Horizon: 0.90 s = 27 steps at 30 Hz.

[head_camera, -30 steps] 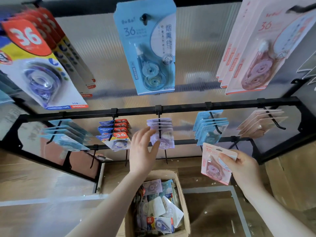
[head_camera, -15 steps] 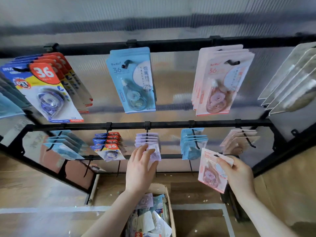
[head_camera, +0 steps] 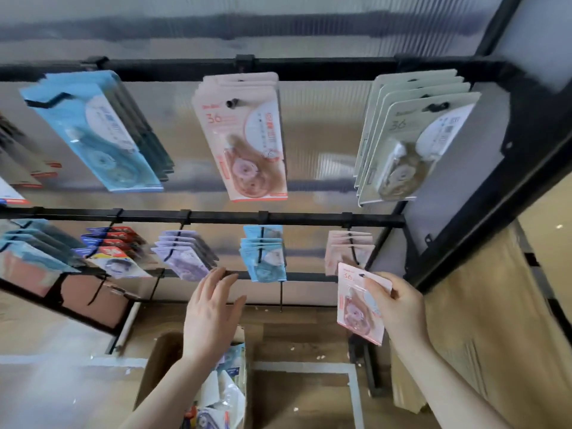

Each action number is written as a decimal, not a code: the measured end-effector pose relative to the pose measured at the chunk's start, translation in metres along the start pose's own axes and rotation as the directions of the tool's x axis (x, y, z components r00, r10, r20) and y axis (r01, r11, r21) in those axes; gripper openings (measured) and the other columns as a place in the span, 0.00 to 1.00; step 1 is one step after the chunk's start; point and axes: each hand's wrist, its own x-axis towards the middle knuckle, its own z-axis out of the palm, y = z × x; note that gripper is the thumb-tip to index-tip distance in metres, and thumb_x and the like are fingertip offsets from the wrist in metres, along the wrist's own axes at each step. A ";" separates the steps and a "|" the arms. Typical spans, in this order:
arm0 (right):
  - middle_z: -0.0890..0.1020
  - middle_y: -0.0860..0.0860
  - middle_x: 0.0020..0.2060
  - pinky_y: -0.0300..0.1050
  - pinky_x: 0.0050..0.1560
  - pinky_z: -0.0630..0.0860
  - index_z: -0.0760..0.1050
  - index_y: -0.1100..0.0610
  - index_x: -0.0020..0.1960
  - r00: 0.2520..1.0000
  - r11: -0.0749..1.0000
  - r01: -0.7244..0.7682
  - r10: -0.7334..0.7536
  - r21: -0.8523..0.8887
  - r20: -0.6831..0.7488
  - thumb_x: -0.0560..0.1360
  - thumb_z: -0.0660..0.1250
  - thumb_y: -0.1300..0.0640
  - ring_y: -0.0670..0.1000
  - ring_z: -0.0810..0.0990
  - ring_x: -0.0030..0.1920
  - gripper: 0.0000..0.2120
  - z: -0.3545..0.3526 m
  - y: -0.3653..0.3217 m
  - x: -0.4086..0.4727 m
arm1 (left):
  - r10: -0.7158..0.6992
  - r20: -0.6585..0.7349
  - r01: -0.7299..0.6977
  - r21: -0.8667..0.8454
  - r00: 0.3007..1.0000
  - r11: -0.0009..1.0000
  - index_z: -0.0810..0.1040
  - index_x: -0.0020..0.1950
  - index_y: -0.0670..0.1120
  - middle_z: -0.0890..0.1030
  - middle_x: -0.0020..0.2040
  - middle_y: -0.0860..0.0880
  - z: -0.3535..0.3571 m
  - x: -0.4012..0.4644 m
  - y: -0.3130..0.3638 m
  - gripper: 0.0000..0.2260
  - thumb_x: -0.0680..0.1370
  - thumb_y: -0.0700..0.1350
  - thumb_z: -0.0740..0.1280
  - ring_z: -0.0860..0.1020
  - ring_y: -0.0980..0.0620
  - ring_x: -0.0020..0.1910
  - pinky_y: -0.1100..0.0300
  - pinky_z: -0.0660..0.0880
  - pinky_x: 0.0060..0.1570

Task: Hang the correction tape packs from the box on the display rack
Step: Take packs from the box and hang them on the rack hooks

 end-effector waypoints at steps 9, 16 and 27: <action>0.80 0.48 0.39 0.30 0.28 0.71 0.78 0.55 0.45 0.999 1.000 -0.016 0.016 -0.009 0.039 0.74 0.69 0.61 0.44 0.78 0.41 0.01 -0.004 0.002 0.022 | -0.057 0.060 0.056 0.006 0.997 0.998 0.78 0.59 0.44 0.77 0.62 0.42 -0.003 -0.002 0.027 0.21 0.68 0.41 0.78 0.76 0.39 0.61 0.43 0.75 0.57; 0.80 0.48 0.43 0.33 0.32 0.70 0.78 0.55 0.47 0.997 0.995 0.024 -0.016 -0.094 0.078 0.74 0.69 0.60 0.46 0.77 0.44 0.03 0.007 0.005 0.038 | -0.049 0.051 0.048 0.013 0.997 0.999 0.78 0.60 0.44 0.77 0.62 0.43 -0.003 0.002 0.028 0.21 0.68 0.41 0.77 0.75 0.40 0.62 0.45 0.74 0.58; 0.80 0.48 0.44 0.36 0.36 0.74 0.80 0.55 0.49 0.988 0.985 0.110 -0.093 -0.136 0.126 0.73 0.71 0.61 0.46 0.78 0.46 0.06 0.014 0.025 0.057 | -0.068 0.048 0.069 -0.004 0.996 0.998 0.76 0.60 0.46 0.77 0.63 0.44 0.006 0.002 0.020 0.19 0.71 0.43 0.75 0.75 0.41 0.62 0.45 0.74 0.58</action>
